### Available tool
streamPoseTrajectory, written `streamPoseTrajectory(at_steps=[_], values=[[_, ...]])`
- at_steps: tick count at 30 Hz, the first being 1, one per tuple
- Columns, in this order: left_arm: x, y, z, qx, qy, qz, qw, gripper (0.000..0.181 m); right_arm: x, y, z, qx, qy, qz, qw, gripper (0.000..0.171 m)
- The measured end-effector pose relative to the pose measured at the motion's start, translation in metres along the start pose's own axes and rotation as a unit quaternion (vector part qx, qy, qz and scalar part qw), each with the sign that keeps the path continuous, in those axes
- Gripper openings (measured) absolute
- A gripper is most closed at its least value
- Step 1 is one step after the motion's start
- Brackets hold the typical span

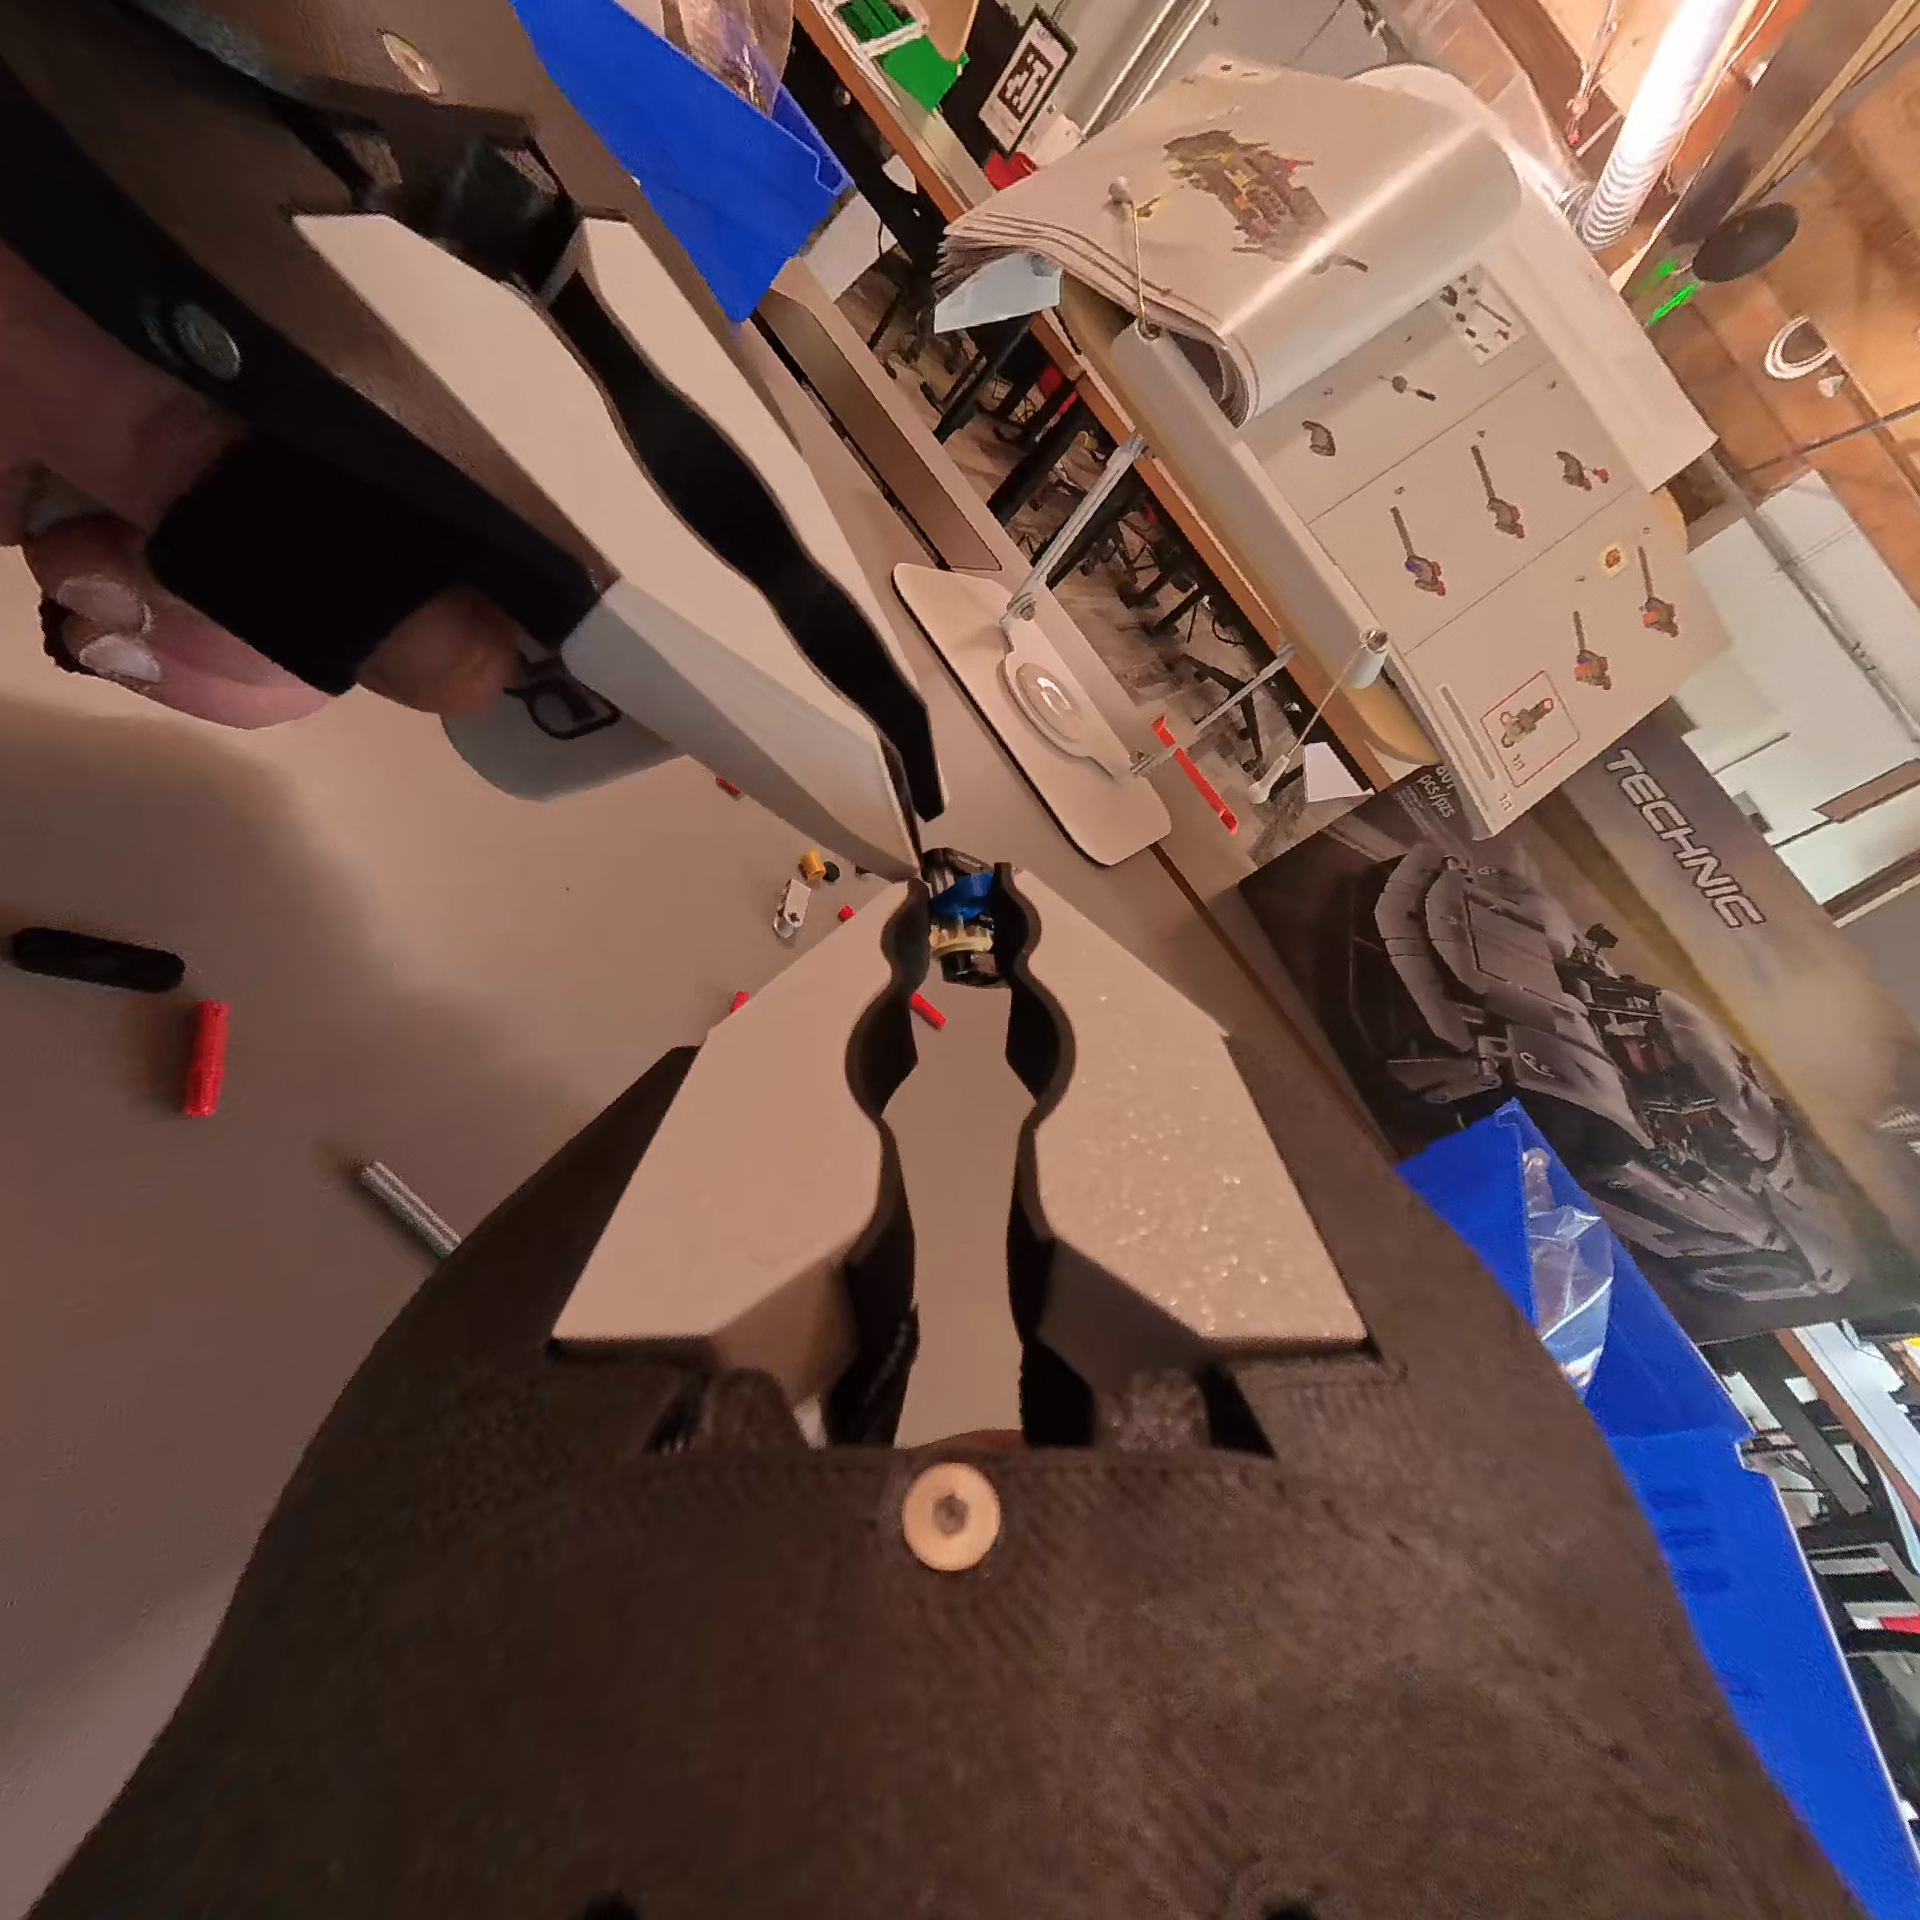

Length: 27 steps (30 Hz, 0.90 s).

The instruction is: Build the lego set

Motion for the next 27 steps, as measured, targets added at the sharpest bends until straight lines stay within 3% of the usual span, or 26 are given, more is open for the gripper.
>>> streamPoseTrajectory(at_steps=[19, 24, 27], values=[[0.001, -0.005, -0.003, 0.018, -0.010, 0.065, 0.998, 0.000, 0.009, -0.006, 0.002, -0.007, -0.005, -0.013, 1.000, 0.004], [0.020, 0.000, -0.015, 0.051, 0.010, 0.098, 0.994, 0.000, -0.001, 0.001, 0.005, -0.027, -0.054, 0.004, 0.998, 0.003], [0.000, -0.002, 0.006, 0.021, -0.028, 0.072, 0.997, 0.000, 0.004, -0.007, -0.016, -0.007, -0.096, 0.033, 0.995, 0.003]])
Point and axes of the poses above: each gripper's, where its closed fingertips meet, y back along the fingers, z out of its top, x = y × z across the jaws, the point moved 4 cm from there along y, back along the fingers, and after that the axes turned 11 degrees about -z, right-handed, at the moved point
